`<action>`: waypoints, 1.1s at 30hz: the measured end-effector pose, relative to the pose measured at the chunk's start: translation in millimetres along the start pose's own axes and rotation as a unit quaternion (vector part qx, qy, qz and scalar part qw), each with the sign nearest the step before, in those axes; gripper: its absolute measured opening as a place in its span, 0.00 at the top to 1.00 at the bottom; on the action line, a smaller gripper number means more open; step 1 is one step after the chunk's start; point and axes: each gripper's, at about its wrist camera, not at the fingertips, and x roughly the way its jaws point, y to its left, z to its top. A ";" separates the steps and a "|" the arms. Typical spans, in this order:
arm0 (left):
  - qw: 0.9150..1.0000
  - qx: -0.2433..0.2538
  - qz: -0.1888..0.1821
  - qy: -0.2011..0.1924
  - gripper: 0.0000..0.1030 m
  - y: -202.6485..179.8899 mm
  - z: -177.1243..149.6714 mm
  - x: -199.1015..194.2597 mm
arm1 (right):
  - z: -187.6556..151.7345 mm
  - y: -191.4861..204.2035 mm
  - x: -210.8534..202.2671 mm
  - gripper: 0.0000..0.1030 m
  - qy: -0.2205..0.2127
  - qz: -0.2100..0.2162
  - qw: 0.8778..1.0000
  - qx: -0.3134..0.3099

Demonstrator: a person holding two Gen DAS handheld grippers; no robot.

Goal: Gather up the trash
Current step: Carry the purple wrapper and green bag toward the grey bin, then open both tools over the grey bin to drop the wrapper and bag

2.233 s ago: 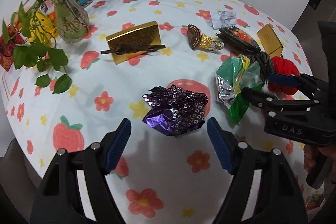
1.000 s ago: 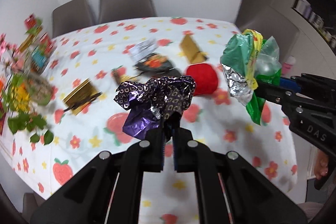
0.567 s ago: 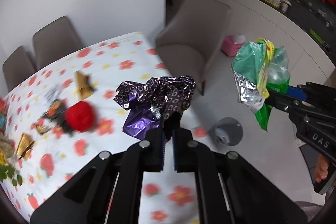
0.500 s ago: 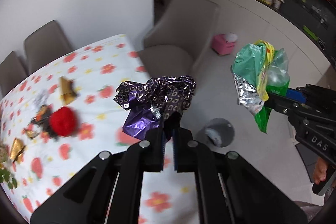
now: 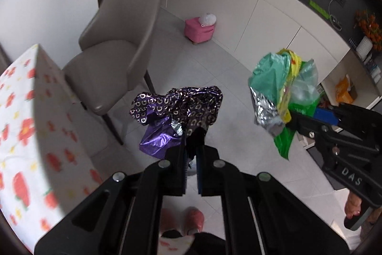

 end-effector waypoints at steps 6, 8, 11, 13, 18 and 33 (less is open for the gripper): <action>0.996 -0.007 -0.021 0.086 0.94 10.7 -6.7 137.2 | -33.0 -38.3 106.7 0.81 0.038 0.000 0.999 0.015; 0.993 -0.004 -0.026 0.116 0.94 15.7 -17.2 184.8 | -47.9 -48.1 147.5 0.81 0.055 0.008 0.998 0.028; 0.988 -0.003 -0.018 0.152 0.94 23.2 -31.6 249.5 | -69.7 -61.2 202.7 0.80 0.078 0.011 0.996 0.047; 0.985 -0.006 -0.016 0.171 0.94 30.6 -40.8 286.0 | -85.9 -68.8 239.3 0.80 0.096 0.011 0.994 0.056; 0.980 -0.001 -0.016 0.197 0.94 45.8 -66.3 362.3 | -127.3 -84.2 321.4 0.80 0.128 0.014 0.989 0.073; 0.970 0.007 -0.005 0.242 0.90 74.2 -122.0 456.2 | -179.4 -90.0 419.0 0.54 0.145 -0.007 0.983 0.112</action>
